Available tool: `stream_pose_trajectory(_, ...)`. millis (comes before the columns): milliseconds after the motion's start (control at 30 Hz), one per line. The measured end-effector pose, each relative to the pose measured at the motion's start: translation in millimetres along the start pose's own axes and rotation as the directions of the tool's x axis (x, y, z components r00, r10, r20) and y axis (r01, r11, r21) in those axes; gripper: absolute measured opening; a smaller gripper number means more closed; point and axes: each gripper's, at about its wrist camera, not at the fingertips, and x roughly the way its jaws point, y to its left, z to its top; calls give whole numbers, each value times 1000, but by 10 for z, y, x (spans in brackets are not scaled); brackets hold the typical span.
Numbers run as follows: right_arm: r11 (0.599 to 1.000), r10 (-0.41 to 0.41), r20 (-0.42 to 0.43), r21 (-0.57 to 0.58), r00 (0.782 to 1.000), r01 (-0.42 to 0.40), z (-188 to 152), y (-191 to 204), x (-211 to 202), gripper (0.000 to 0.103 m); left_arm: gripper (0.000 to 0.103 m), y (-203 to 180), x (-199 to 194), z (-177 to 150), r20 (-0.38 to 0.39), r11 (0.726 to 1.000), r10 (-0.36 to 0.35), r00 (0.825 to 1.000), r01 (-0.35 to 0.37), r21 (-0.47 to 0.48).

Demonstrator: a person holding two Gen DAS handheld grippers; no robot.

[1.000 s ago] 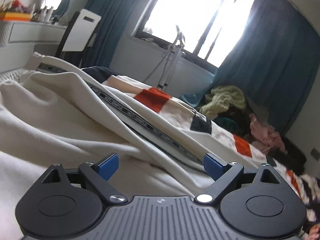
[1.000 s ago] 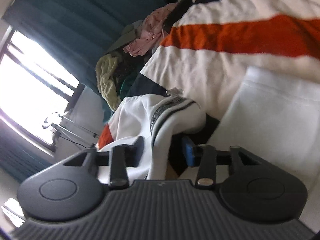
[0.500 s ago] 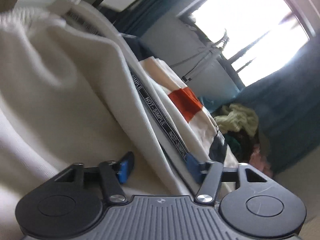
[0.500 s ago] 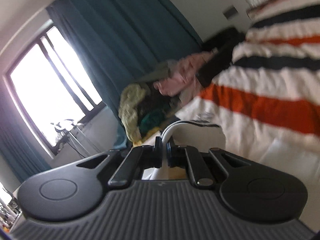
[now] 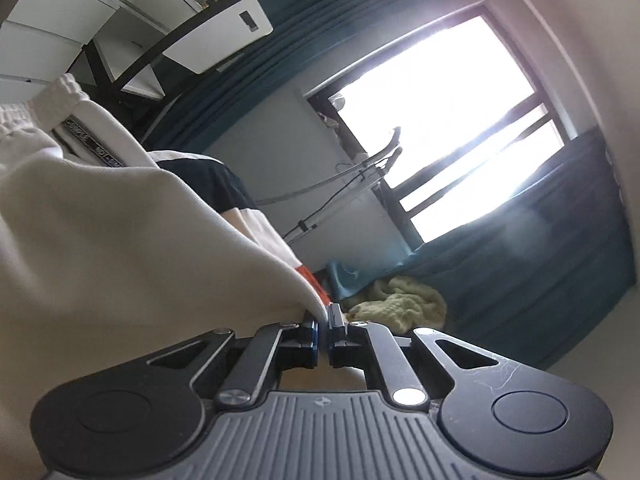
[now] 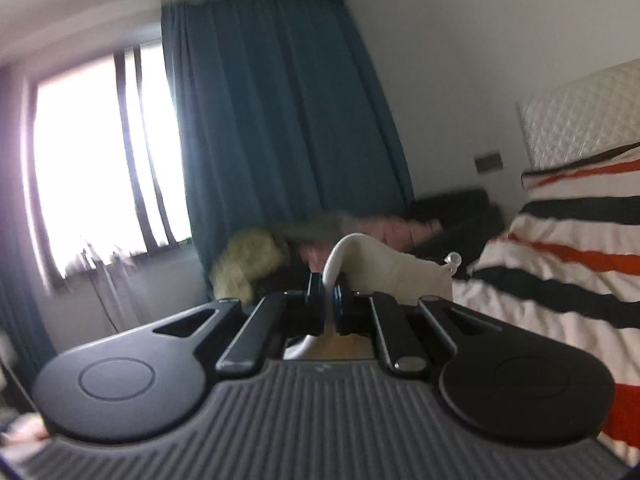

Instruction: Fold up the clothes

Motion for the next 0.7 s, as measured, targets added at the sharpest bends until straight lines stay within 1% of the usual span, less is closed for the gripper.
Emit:
stream_pose_trajectory(33, 1000, -18, -49, -17, 999, 18, -94, 48, 295, 8, 5, 26, 79, 3, -8, 1000, 7, 1000, -7, 6)
stream_pose_trajectory(100, 997, -59, -143, -53, 988, 52, -315, 131, 870, 8, 5, 108, 255, -41, -22, 999, 30, 999, -30, 13)
stream_pose_trajectory(167, 995, -86, -234, -61, 968, 74, -566, 118, 1363, 8, 6, 135, 429, -109, -31, 998, 62, 998, -60, 36)
stream_pose_trajectory(233, 994, -110, -315, -62, 943, 95, -793, 129, 1749, 8, 7, 166, 580, -178, -43, 993, 99, 994, -96, 68)
stream_pose_trajectory(267, 993, -120, -350, -63, 929, 105, -901, 133, 1924, 8, 8, 193, 642, -205, -50, 991, 117, 992, -113, 74)
stream_pose_trajectory(300, 992, -123, -368, -63, 922, 107, -983, 134, 2037, 8, 8, 220, 705, -232, -57, 988, 135, 989, -130, 80)
stream_pose_trajectory(367, 993, -112, -394, -72, 912, 91, -1102, 148, 2186, 9, 8, 246, 809, -275, -65, 986, 159, 985, -155, 64)
stream_pose_trajectory(400, 994, -100, -409, -77, 907, 75, -1131, 127, 2224, 11, 9, 238, 824, -291, -63, 985, 162, 985, -157, 73)
stream_pose_trajectory(467, 996, -75, -437, -85, 896, 41, -1179, 84, 2282, 14, 21, 222, 854, -325, -60, 983, 168, 984, -162, 91)
stream_pose_trajectory(500, 996, -56, -445, -83, 894, 21, -1175, 53, 2243, 22, 26, 213, 868, -342, -58, 981, 171, 983, -165, 100)
stream_pose_trajectory(533, 997, -37, -454, -80, 890, 1, -1170, 21, 2205, 34, 40, 179, 877, -367, -66, 981, 169, 983, -161, 112)
stream_pose_trajectory(567, 997, -18, -459, -69, 888, -15, -1155, -20, 2154, 39, 53, 138, 871, -389, -79, 978, 173, 982, -162, 130)
stream_pose_trajectory(600, 999, 0, -454, -36, 891, -19, -1111, -93, 2067, 51, 57, 97, 865, -411, -92, 976, 177, 980, -162, 148)
stream_pose_trajectory(633, 1000, 19, -449, -2, 893, -22, -1066, -166, 1980, 59, 65, 56, 858, -432, -105, 973, 181, 978, -162, 166)
stream_pose_trajectory(667, 999, 34, -443, 38, 896, -19, -1029, -247, 1876, 60, 72, 19, 804, -453, -132, 972, 194, 972, -172, 162)
stream_pose_trajectory(700, 995, 39, -434, 97, 900, 3, -1014, -351, 1725, 61, 75, 1, 735, -479, -163, 976, 184, 969, -160, 149)
